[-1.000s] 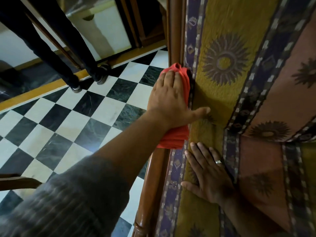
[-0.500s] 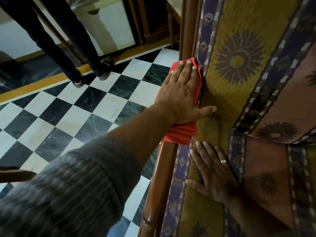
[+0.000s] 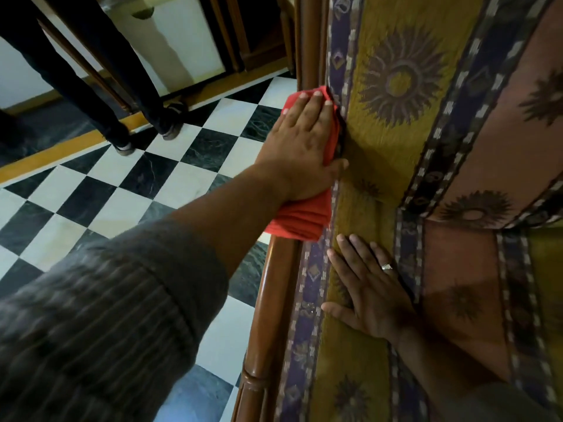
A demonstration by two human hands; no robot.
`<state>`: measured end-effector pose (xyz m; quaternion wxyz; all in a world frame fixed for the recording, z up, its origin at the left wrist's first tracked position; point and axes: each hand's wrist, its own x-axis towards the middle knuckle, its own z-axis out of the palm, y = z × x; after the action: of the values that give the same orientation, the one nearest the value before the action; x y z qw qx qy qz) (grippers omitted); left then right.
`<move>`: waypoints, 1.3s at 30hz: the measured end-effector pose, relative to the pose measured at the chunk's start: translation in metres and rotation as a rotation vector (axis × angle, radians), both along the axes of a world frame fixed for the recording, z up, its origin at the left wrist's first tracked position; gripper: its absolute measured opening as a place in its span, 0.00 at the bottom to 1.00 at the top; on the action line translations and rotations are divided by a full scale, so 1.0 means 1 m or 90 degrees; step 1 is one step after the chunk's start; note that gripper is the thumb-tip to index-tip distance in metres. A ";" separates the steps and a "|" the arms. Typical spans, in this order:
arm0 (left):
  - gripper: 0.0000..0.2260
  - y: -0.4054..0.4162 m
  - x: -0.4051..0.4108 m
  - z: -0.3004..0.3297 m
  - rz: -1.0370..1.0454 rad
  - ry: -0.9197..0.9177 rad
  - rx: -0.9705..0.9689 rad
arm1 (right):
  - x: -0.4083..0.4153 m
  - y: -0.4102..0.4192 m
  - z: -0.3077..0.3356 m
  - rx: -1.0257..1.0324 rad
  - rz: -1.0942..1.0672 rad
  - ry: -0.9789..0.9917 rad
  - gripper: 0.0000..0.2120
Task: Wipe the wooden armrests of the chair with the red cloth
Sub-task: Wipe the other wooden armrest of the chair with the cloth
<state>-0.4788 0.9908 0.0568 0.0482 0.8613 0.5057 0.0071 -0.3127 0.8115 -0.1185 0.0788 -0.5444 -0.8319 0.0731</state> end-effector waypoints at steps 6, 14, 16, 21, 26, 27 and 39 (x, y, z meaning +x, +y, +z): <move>0.38 -0.029 -0.009 0.001 0.003 -0.057 -0.020 | -0.001 0.002 0.001 -0.019 -0.004 -0.013 0.46; 0.37 -0.002 0.001 0.005 -0.003 -0.005 -0.021 | -0.001 0.000 0.002 -0.019 -0.007 -0.006 0.45; 0.38 0.006 0.004 0.005 0.012 -0.019 -0.026 | -0.002 0.001 0.002 -0.020 -0.007 -0.010 0.45; 0.39 -0.019 -0.002 0.002 0.026 -0.051 -0.024 | -0.001 0.001 0.004 -0.037 -0.009 -0.028 0.46; 0.36 -0.071 -0.015 -0.001 0.006 -0.045 -0.031 | 0.000 0.001 0.003 -0.031 -0.005 -0.014 0.46; 0.36 -0.072 -0.017 -0.002 0.004 -0.028 -0.031 | -0.001 0.001 0.003 -0.029 -0.005 -0.007 0.46; 0.51 0.003 0.012 0.004 0.036 0.044 0.021 | -0.001 0.000 0.002 -0.024 -0.002 -0.012 0.45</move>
<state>-0.4668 0.9942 0.0604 0.0166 0.8470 0.5311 -0.0128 -0.3134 0.8112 -0.1164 0.0609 -0.5475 -0.8303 0.0840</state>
